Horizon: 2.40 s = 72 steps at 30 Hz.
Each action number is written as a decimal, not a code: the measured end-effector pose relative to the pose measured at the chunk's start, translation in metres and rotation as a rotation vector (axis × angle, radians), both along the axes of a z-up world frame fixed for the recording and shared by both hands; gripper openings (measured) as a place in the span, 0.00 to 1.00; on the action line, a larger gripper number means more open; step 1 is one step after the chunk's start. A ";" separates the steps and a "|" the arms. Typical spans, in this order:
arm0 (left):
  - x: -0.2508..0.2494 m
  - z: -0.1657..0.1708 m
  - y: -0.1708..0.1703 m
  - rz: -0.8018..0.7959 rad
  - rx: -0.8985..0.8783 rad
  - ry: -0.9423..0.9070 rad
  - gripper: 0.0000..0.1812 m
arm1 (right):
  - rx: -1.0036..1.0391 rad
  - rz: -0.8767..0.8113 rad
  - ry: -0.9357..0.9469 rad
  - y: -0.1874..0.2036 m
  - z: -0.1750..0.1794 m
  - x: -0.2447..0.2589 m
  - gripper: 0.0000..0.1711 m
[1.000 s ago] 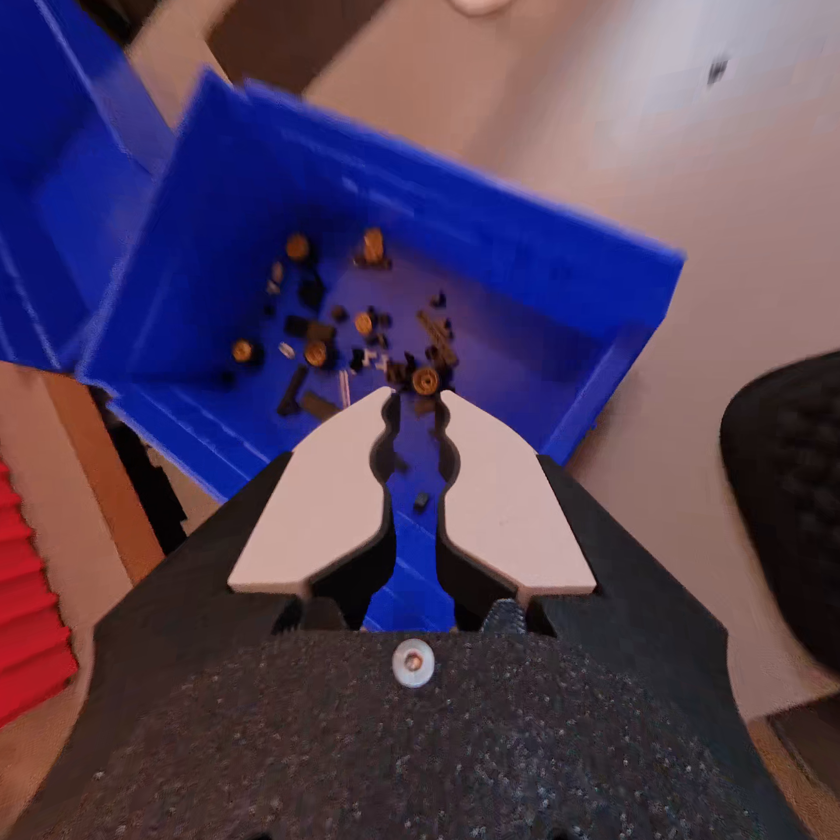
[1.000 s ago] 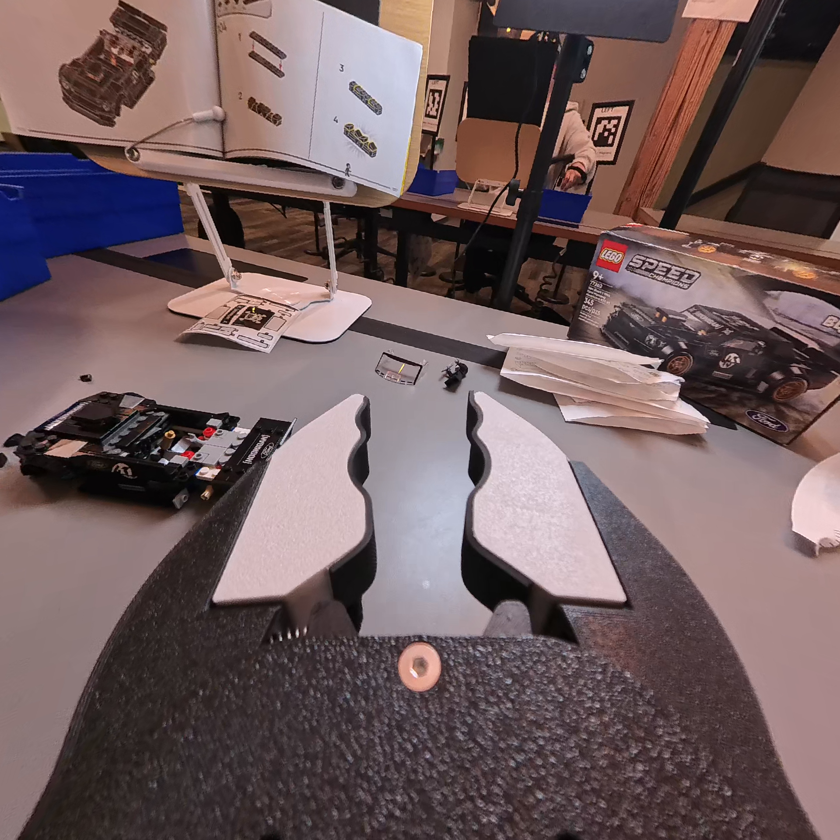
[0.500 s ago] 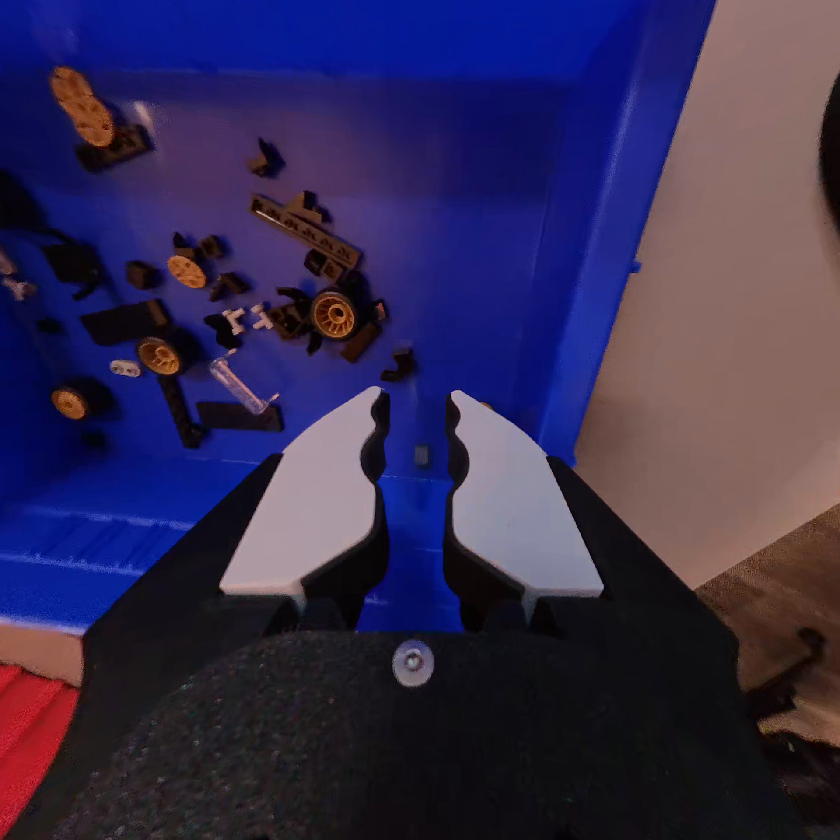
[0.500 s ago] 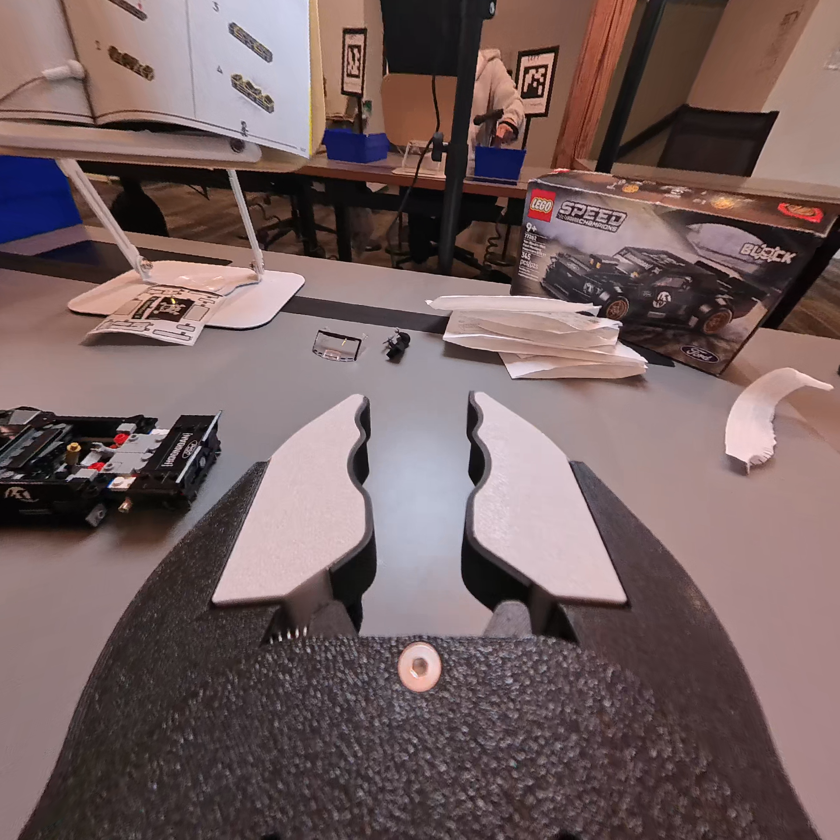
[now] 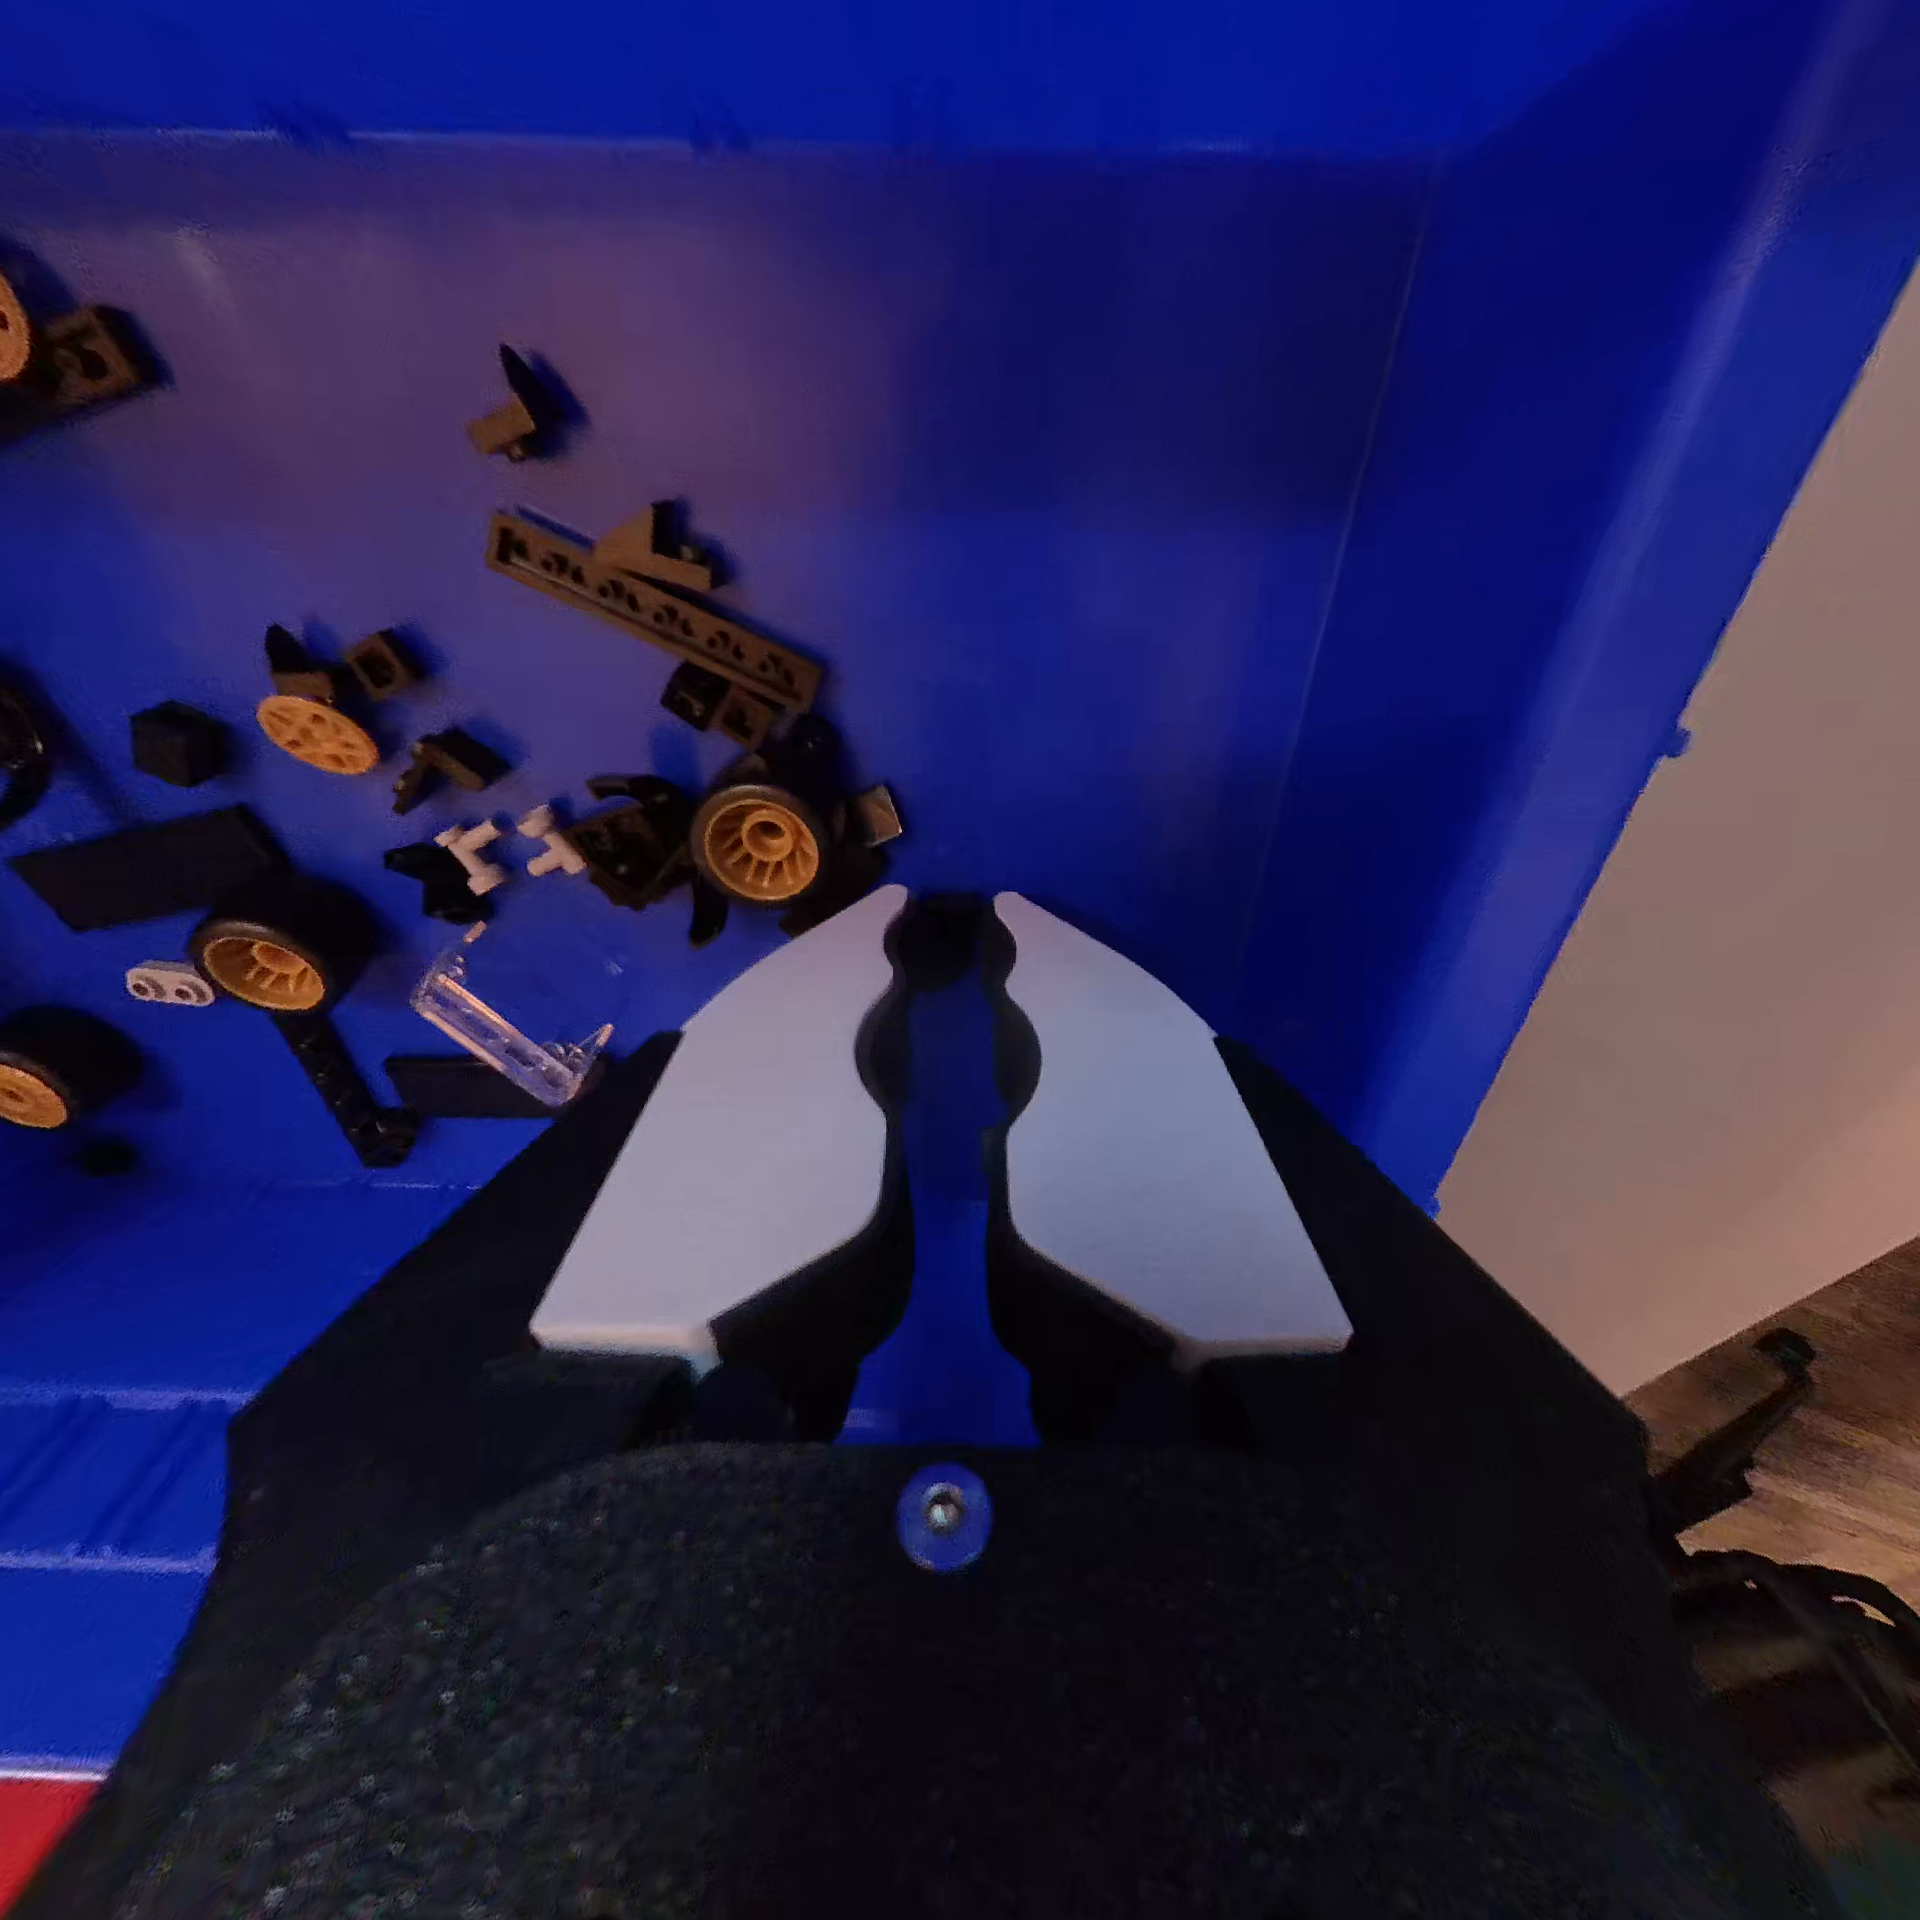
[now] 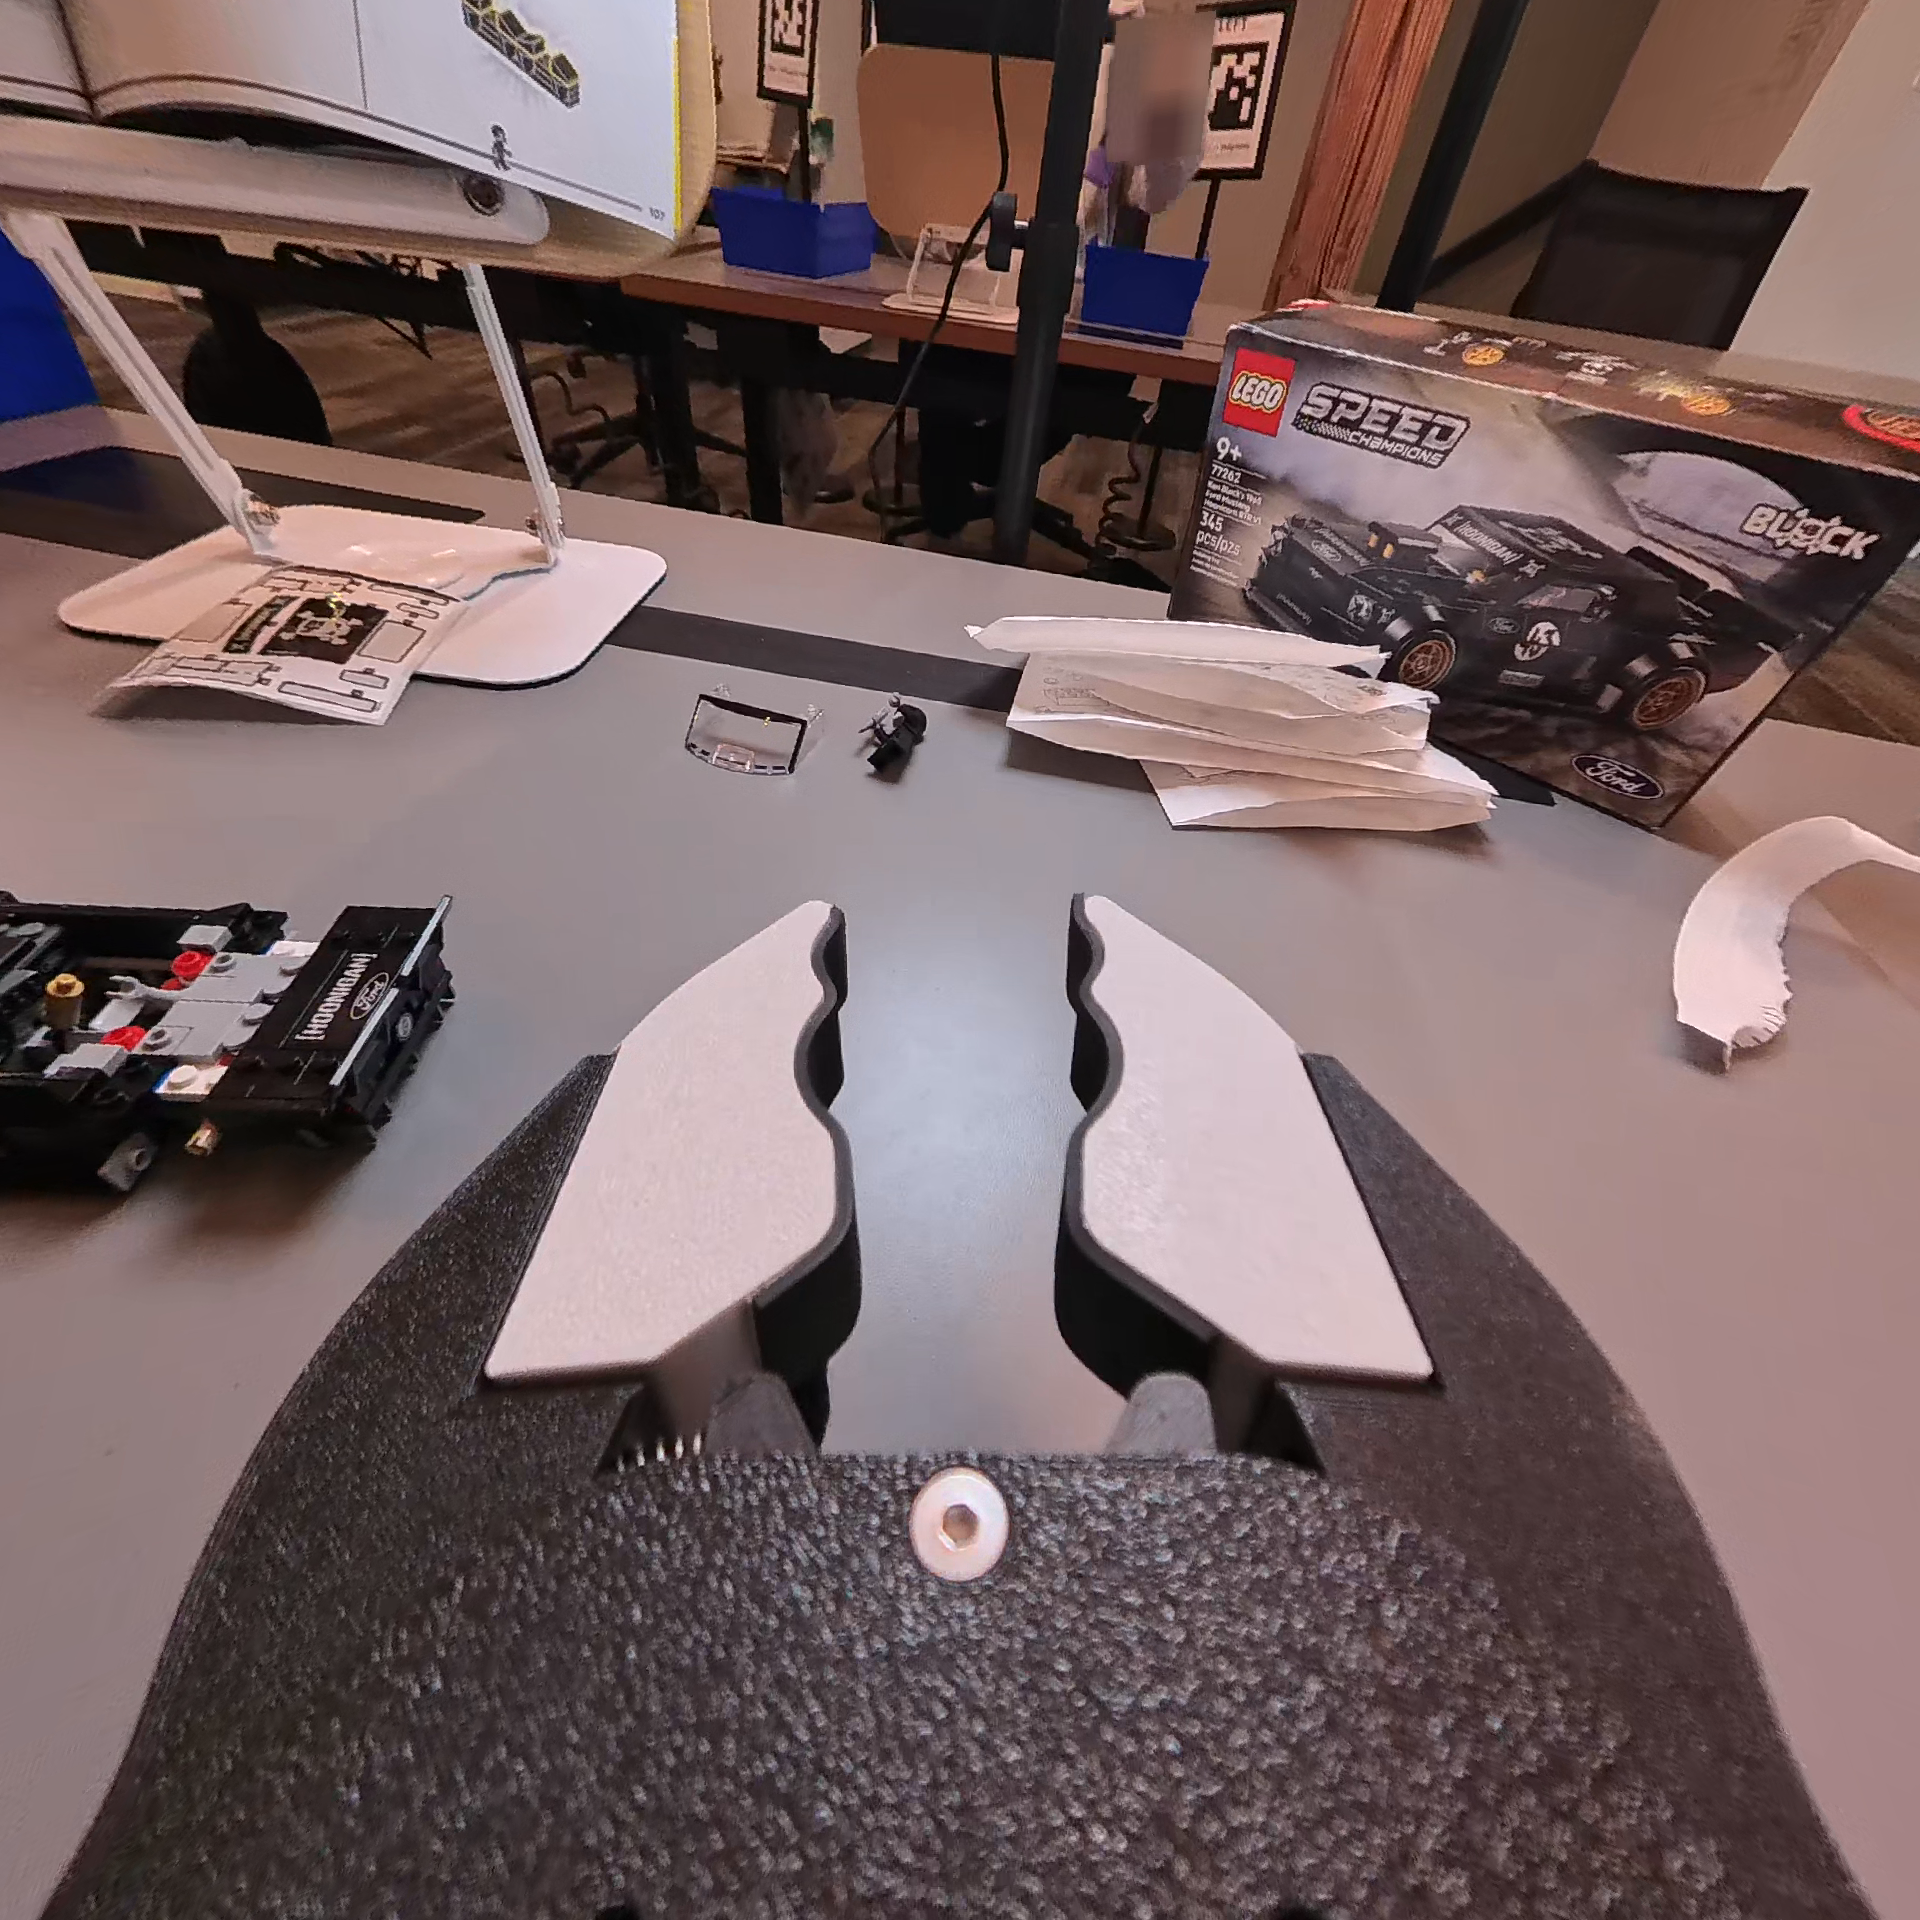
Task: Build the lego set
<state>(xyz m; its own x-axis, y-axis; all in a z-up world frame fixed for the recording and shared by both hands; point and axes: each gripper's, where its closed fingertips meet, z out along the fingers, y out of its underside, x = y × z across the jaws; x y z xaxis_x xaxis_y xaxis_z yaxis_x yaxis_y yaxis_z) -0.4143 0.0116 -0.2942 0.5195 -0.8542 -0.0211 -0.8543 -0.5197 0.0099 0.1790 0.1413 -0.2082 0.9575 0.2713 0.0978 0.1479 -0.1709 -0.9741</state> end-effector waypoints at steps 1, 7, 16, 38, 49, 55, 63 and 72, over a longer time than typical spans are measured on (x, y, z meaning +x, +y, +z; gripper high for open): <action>0.001 0.003 0.000 -0.001 0.006 0.002 0.06 | 0.002 0.002 0.002 0.000 0.001 0.000 0.24; 0.042 0.080 0.018 -0.087 0.346 -0.129 0.06 | 0.031 0.013 0.042 -0.006 0.009 0.003 0.24; 0.238 0.098 -0.003 -0.196 0.545 -0.522 0.06 | 0.088 0.072 0.043 -0.015 0.023 -0.008 0.24; 0.199 0.170 0.035 0.166 0.831 -0.648 0.09 | 0.092 0.117 0.105 -0.023 0.027 -0.009 0.24; 0.006 0.090 0.007 0.212 0.322 -0.106 0.12 | 0.084 0.062 0.068 -0.018 0.023 -0.003 0.24; -0.030 0.028 -0.026 0.081 -0.061 0.147 0.16 | 0.046 0.035 0.016 -0.012 0.011 -0.004 0.24; -0.008 0.032 -0.042 0.024 -0.093 0.000 0.18 | 0.011 0.001 -0.007 -0.006 0.000 0.002 0.24; 0.056 0.022 -0.053 -0.075 0.072 -0.143 0.22 | -0.006 0.002 -0.022 -0.001 -0.004 0.000 0.23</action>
